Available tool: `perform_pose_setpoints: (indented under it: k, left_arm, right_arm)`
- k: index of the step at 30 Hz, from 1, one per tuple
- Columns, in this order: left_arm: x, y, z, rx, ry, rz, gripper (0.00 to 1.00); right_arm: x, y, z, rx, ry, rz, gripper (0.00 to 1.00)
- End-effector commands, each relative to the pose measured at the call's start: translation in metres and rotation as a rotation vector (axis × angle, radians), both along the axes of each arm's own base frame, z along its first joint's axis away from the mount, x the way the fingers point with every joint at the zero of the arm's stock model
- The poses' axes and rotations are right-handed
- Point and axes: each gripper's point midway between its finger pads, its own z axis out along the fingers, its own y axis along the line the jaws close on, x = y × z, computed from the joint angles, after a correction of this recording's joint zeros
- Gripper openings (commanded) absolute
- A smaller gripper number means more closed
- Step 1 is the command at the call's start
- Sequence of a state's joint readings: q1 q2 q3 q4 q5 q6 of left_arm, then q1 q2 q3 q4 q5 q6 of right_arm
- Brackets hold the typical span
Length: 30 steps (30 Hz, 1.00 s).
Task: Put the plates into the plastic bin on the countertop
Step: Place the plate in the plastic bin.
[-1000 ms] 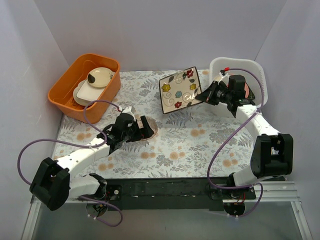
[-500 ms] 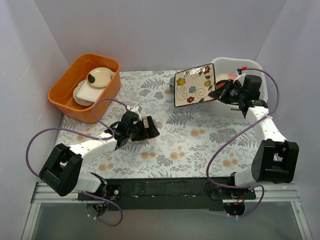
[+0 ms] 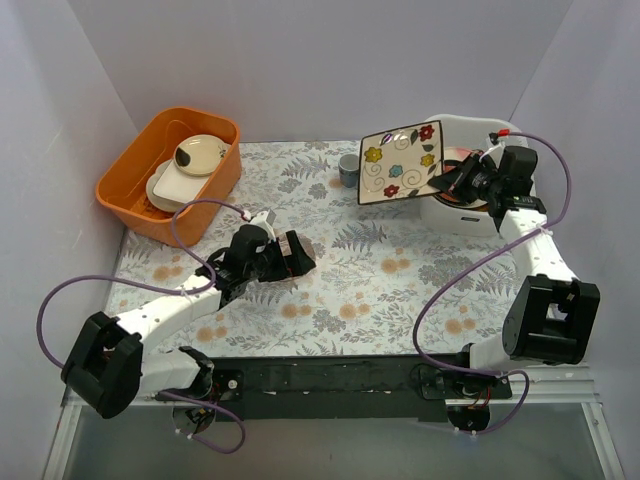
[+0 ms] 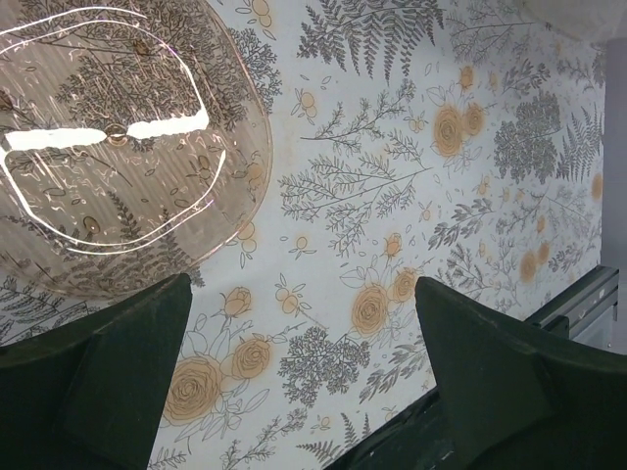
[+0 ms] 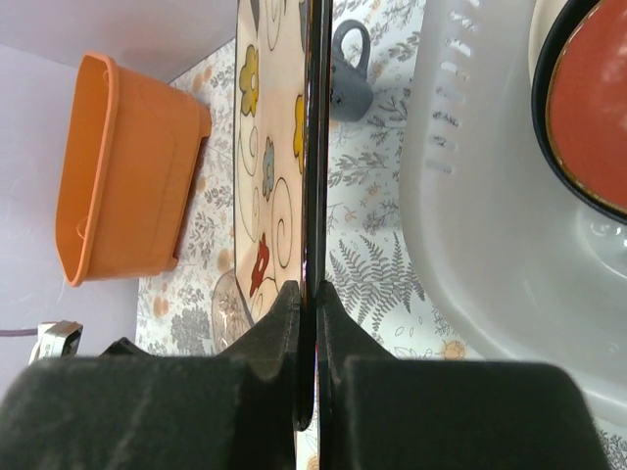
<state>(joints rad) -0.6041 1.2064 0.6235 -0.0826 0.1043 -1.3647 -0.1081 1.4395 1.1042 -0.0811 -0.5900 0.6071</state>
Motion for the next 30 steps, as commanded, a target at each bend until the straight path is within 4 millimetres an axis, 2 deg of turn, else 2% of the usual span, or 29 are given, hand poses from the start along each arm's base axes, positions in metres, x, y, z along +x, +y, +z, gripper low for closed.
perform_pose_setpoints:
  k: [1, 6, 15, 23, 30]
  left_arm:
    - [-0.007, 0.015, 0.003, 0.014, -0.004, 0.047, 0.98]
    - [-0.013, 0.021, 0.004, 0.007, -0.007, 0.069, 0.98]
    - [-0.014, 0.021, 0.006, 0.016, -0.006, 0.053, 0.98]
    - [-0.01, 0.018, 0.001, 0.048, 0.0, 0.033, 0.98]
    - [-0.003, 0.009, -0.002, 0.056, 0.0, 0.0, 0.98]
  right_arm:
    - [0.021, -0.005, 0.099, 0.025, -0.323, 0.035, 0.01]
    - [0.032, -0.025, 0.091, 0.036, -0.31, -0.009, 0.01]
    - [0.038, -0.08, 0.076, 0.129, -0.289, -0.106, 0.01]
    - [0.042, -0.098, 0.065, 0.163, -0.268, -0.152, 0.01]
    - [0.04, -0.124, 0.06, 0.167, -0.27, -0.238, 0.01]
